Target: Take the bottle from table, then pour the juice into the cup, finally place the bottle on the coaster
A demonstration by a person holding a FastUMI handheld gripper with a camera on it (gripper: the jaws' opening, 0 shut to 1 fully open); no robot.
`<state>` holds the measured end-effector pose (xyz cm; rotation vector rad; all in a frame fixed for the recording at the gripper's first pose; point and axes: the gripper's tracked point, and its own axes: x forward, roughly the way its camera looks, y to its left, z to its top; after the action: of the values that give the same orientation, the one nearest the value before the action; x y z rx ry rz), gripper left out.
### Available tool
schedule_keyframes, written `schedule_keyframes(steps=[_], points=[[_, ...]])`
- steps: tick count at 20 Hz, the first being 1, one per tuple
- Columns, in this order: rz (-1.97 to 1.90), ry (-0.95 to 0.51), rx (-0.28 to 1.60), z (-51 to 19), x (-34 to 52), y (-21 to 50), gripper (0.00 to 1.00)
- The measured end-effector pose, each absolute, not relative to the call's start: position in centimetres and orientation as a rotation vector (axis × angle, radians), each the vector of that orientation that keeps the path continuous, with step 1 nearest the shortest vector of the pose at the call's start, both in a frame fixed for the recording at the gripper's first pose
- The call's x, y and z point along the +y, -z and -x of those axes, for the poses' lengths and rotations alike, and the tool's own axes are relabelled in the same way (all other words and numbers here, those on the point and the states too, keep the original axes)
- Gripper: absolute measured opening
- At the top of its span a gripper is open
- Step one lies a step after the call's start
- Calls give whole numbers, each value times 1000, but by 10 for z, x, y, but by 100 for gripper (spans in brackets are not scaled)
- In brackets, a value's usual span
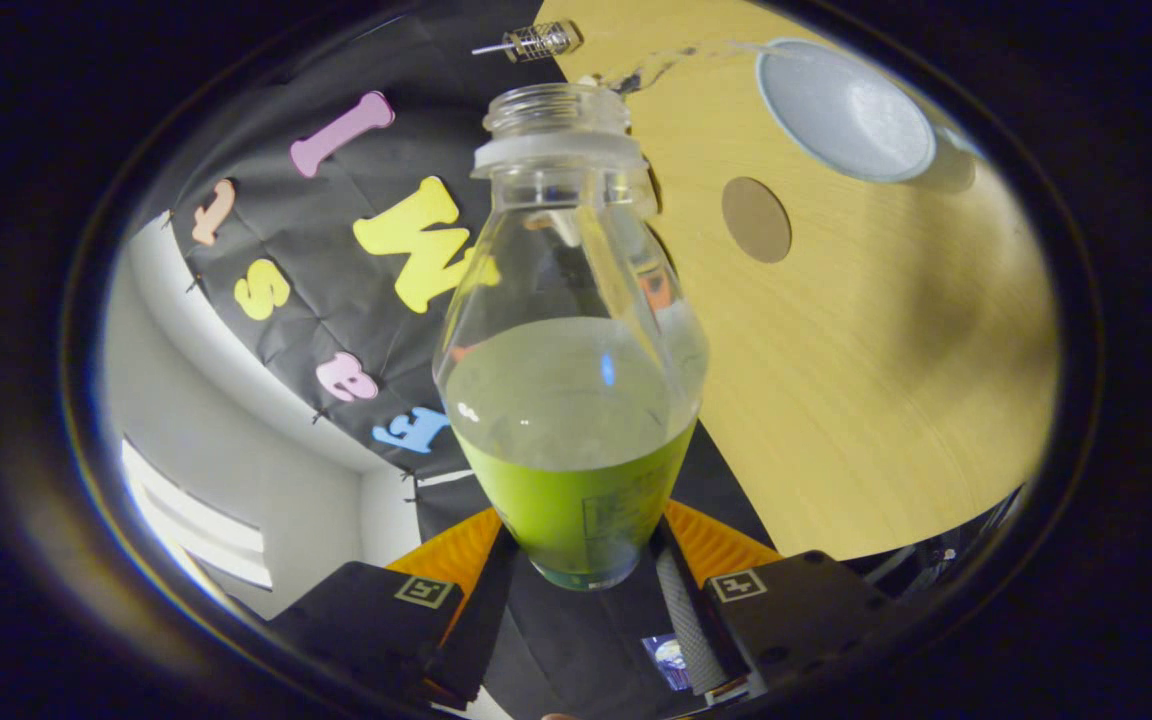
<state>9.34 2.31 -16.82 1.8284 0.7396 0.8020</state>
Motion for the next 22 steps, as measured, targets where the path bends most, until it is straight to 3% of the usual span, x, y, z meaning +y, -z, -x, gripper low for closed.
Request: schedule_keyframes(steps=[22], points=[[-1985,-856,712,-90,18,134,77]])
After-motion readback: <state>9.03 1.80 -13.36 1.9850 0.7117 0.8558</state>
